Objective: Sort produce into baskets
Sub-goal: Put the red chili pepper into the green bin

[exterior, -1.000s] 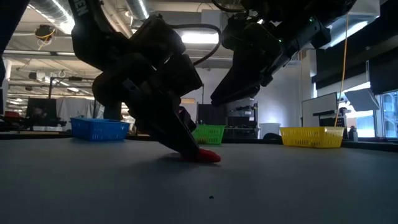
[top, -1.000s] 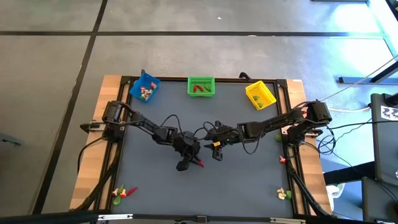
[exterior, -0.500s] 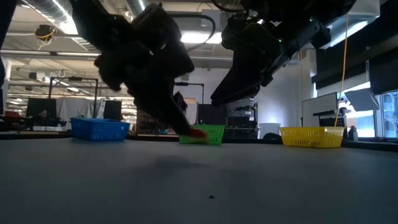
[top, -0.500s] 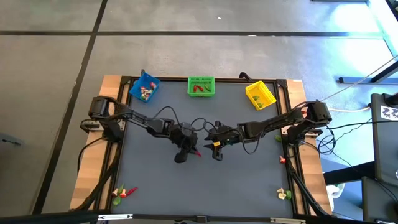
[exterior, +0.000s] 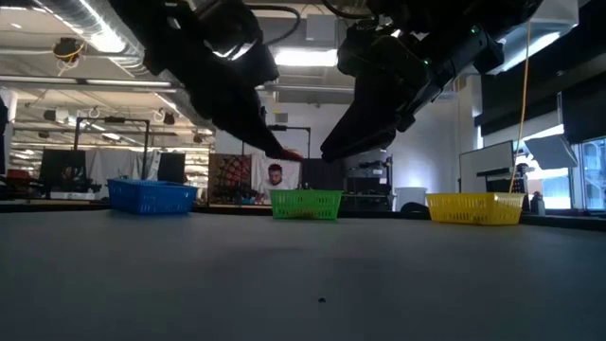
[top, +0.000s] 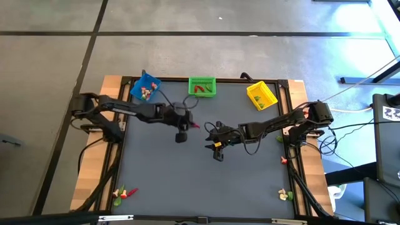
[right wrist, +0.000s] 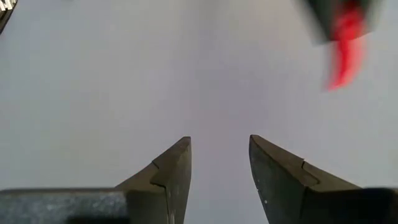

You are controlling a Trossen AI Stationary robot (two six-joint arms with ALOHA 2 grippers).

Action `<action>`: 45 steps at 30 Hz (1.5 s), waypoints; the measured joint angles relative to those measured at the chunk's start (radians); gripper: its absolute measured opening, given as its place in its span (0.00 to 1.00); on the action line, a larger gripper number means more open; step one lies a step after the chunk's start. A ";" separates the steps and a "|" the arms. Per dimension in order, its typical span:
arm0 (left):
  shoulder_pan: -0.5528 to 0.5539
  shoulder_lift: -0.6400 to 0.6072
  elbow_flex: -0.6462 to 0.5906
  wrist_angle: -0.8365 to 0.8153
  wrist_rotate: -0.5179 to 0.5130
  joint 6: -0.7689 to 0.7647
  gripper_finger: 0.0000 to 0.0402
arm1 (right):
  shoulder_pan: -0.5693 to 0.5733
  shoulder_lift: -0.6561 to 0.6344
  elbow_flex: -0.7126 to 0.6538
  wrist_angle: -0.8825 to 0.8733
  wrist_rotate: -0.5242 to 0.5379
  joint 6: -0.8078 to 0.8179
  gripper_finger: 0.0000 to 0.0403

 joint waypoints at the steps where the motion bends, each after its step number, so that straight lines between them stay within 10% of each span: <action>1: 0.016 -0.009 0.000 0.001 -0.016 0.007 0.13 | 0.000 0.000 0.000 0.000 0.000 0.000 0.40; 26: 0.358 0.037 0.009 0.307 -0.111 0.033 0.13 | -0.001 0.000 0.000 0.009 0.062 0.000 0.40; 45: 0.453 0.325 0.343 0.055 -0.111 -0.004 0.13 | -0.001 0.000 0.000 0.006 0.062 -0.002 0.40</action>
